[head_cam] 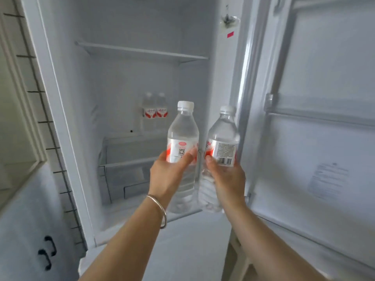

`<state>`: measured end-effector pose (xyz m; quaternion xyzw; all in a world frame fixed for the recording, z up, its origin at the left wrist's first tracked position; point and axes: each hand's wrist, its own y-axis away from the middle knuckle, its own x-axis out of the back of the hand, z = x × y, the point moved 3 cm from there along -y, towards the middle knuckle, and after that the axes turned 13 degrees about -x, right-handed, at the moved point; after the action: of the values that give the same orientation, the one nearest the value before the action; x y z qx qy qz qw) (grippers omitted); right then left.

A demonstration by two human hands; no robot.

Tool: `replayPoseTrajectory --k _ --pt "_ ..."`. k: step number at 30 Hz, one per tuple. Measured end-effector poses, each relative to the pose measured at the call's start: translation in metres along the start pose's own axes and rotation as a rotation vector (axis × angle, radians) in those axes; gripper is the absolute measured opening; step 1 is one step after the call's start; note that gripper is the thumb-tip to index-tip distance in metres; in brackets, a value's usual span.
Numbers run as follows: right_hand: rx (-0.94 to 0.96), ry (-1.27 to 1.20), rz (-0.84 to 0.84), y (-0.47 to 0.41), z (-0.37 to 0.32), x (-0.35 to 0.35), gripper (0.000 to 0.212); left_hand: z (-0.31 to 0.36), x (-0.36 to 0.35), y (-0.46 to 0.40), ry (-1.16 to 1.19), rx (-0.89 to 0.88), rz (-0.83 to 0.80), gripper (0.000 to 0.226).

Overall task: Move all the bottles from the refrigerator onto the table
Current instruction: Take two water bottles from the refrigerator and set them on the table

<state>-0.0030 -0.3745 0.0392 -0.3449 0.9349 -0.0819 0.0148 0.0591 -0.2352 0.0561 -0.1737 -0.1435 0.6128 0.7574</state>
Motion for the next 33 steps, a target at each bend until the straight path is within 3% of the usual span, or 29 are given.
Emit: replayPoseTrajectory --k 4,10,13,17,22,24,26,30,33 --pt "-0.045 0.030 0.121 0.029 0.005 0.072 0.045 0.016 -0.042 0.046 0.057 0.012 -0.112 0.046" --pt "-0.070 0.048 0.261 0.068 0.014 0.177 0.036 0.040 -0.115 0.118 0.110 -0.015 -0.263 0.048" --pt "-0.074 0.061 0.336 0.086 0.016 0.235 0.044 0.058 -0.155 0.158 0.117 -0.019 -0.342 0.064" --pt "-0.053 0.117 0.412 0.109 0.013 0.320 0.053 0.084 -0.212 0.213 0.138 -0.018 -0.381 0.060" --pt "-0.098 0.114 0.464 0.132 0.013 0.430 0.061 0.114 -0.292 0.283 0.141 -0.008 -0.420 0.070" --pt "-0.119 0.141 0.489 0.139 0.016 0.473 0.049 0.121 -0.325 0.309 0.159 0.005 -0.449 0.069" --pt "-0.141 0.176 0.534 0.144 0.021 0.513 0.050 0.125 -0.356 0.334 0.182 0.034 -0.480 0.062" --pt "-0.197 0.223 0.611 0.144 0.036 0.586 0.044 0.131 -0.416 0.375 0.211 0.093 -0.532 0.033" --pt "-0.216 0.239 0.657 0.132 0.047 0.628 0.062 0.128 -0.464 0.390 0.216 0.114 -0.569 0.041"
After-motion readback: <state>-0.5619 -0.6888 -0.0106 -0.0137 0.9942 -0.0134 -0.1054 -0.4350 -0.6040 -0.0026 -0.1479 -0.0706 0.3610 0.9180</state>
